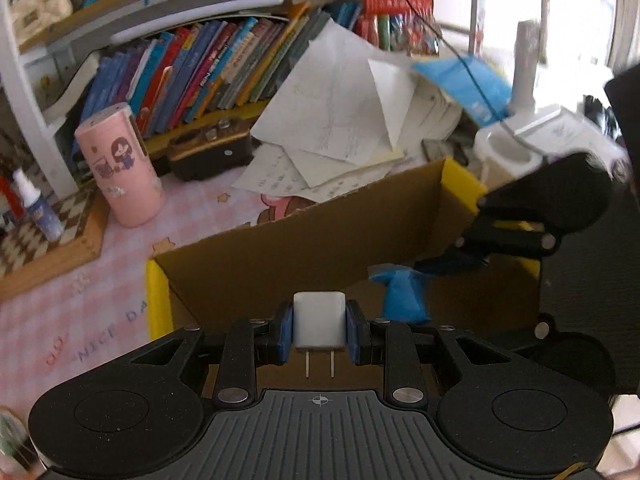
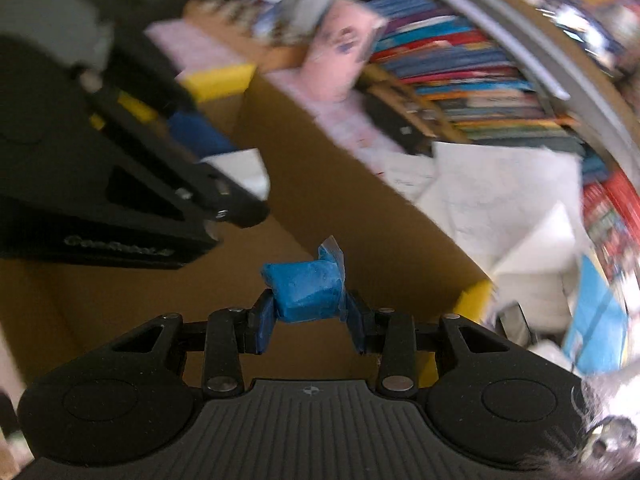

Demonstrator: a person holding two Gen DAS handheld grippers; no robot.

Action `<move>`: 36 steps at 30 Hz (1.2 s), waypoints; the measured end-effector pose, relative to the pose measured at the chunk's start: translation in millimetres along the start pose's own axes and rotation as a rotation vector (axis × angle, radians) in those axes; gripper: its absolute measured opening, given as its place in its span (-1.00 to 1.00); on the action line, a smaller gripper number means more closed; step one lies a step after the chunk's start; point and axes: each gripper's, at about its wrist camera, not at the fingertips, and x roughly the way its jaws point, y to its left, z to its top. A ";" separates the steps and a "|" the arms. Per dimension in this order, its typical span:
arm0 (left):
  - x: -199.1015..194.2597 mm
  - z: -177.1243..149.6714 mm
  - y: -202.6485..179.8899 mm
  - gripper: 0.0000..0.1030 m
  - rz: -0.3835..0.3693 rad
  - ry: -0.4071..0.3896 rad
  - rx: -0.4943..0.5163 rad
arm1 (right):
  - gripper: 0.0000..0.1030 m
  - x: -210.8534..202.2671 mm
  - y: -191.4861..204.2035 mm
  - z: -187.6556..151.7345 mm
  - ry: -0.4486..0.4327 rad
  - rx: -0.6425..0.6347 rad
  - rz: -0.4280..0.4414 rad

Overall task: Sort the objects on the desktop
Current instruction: 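Carry the white plug and blue cloth with both tools over the yellow box, then open both tools to drop the plug and cloth into the box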

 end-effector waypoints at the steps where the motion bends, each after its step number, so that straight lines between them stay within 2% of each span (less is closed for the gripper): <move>1: 3.2 1.4 -0.7 -0.50 0.005 0.009 0.009 | -0.32 5.1 -0.4 1.2 0.013 -0.032 0.010; 4: 13.4 2.6 0.5 -0.50 0.008 0.053 0.006 | -0.32 19.2 -4.0 2.5 0.048 -0.077 0.044; 7: 20.4 0.3 4.3 -0.50 0.010 0.093 -0.024 | -0.33 25.8 -10.0 1.8 0.073 -0.064 0.077; 15: 24.0 -1.5 1.4 -0.47 0.012 0.126 -0.031 | -0.33 27.2 -5.9 3.1 0.074 -0.138 0.131; 18: 24.1 -0.6 2.8 -0.43 0.014 0.125 -0.037 | -0.32 29.9 -6.5 5.6 0.079 -0.137 0.143; 19: 23.7 -0.4 3.2 -0.36 0.013 0.120 -0.038 | -0.30 29.9 -6.6 6.1 0.076 -0.135 0.141; 20: 21.5 -0.5 2.7 -0.24 0.023 0.108 -0.034 | -0.28 29.0 -7.0 6.4 0.069 -0.130 0.140; 22: 15.7 -0.7 0.6 -0.14 0.047 0.078 -0.019 | -0.11 26.7 -8.1 6.6 0.054 -0.118 0.133; 25: 4.5 -1.9 -0.7 -0.11 0.051 0.048 -0.012 | 0.06 22.6 -10.1 6.4 0.030 -0.089 0.108; 30: -22.9 -4.2 4.5 -0.08 0.055 -0.023 -0.041 | 0.18 4.6 -14.6 4.5 -0.019 -0.023 0.067; 33: -48.0 -8.2 11.1 -0.06 0.068 -0.098 -0.072 | 0.26 -18.6 -16.6 2.7 -0.077 0.046 0.029; 35: -68.7 -15.7 17.2 0.11 0.080 -0.170 -0.104 | 0.39 -36.8 -17.2 0.9 -0.125 0.119 -0.011; 36: -77.1 -20.0 19.2 0.14 0.088 -0.197 -0.116 | 0.51 -46.6 -16.8 -0.8 -0.152 0.164 -0.036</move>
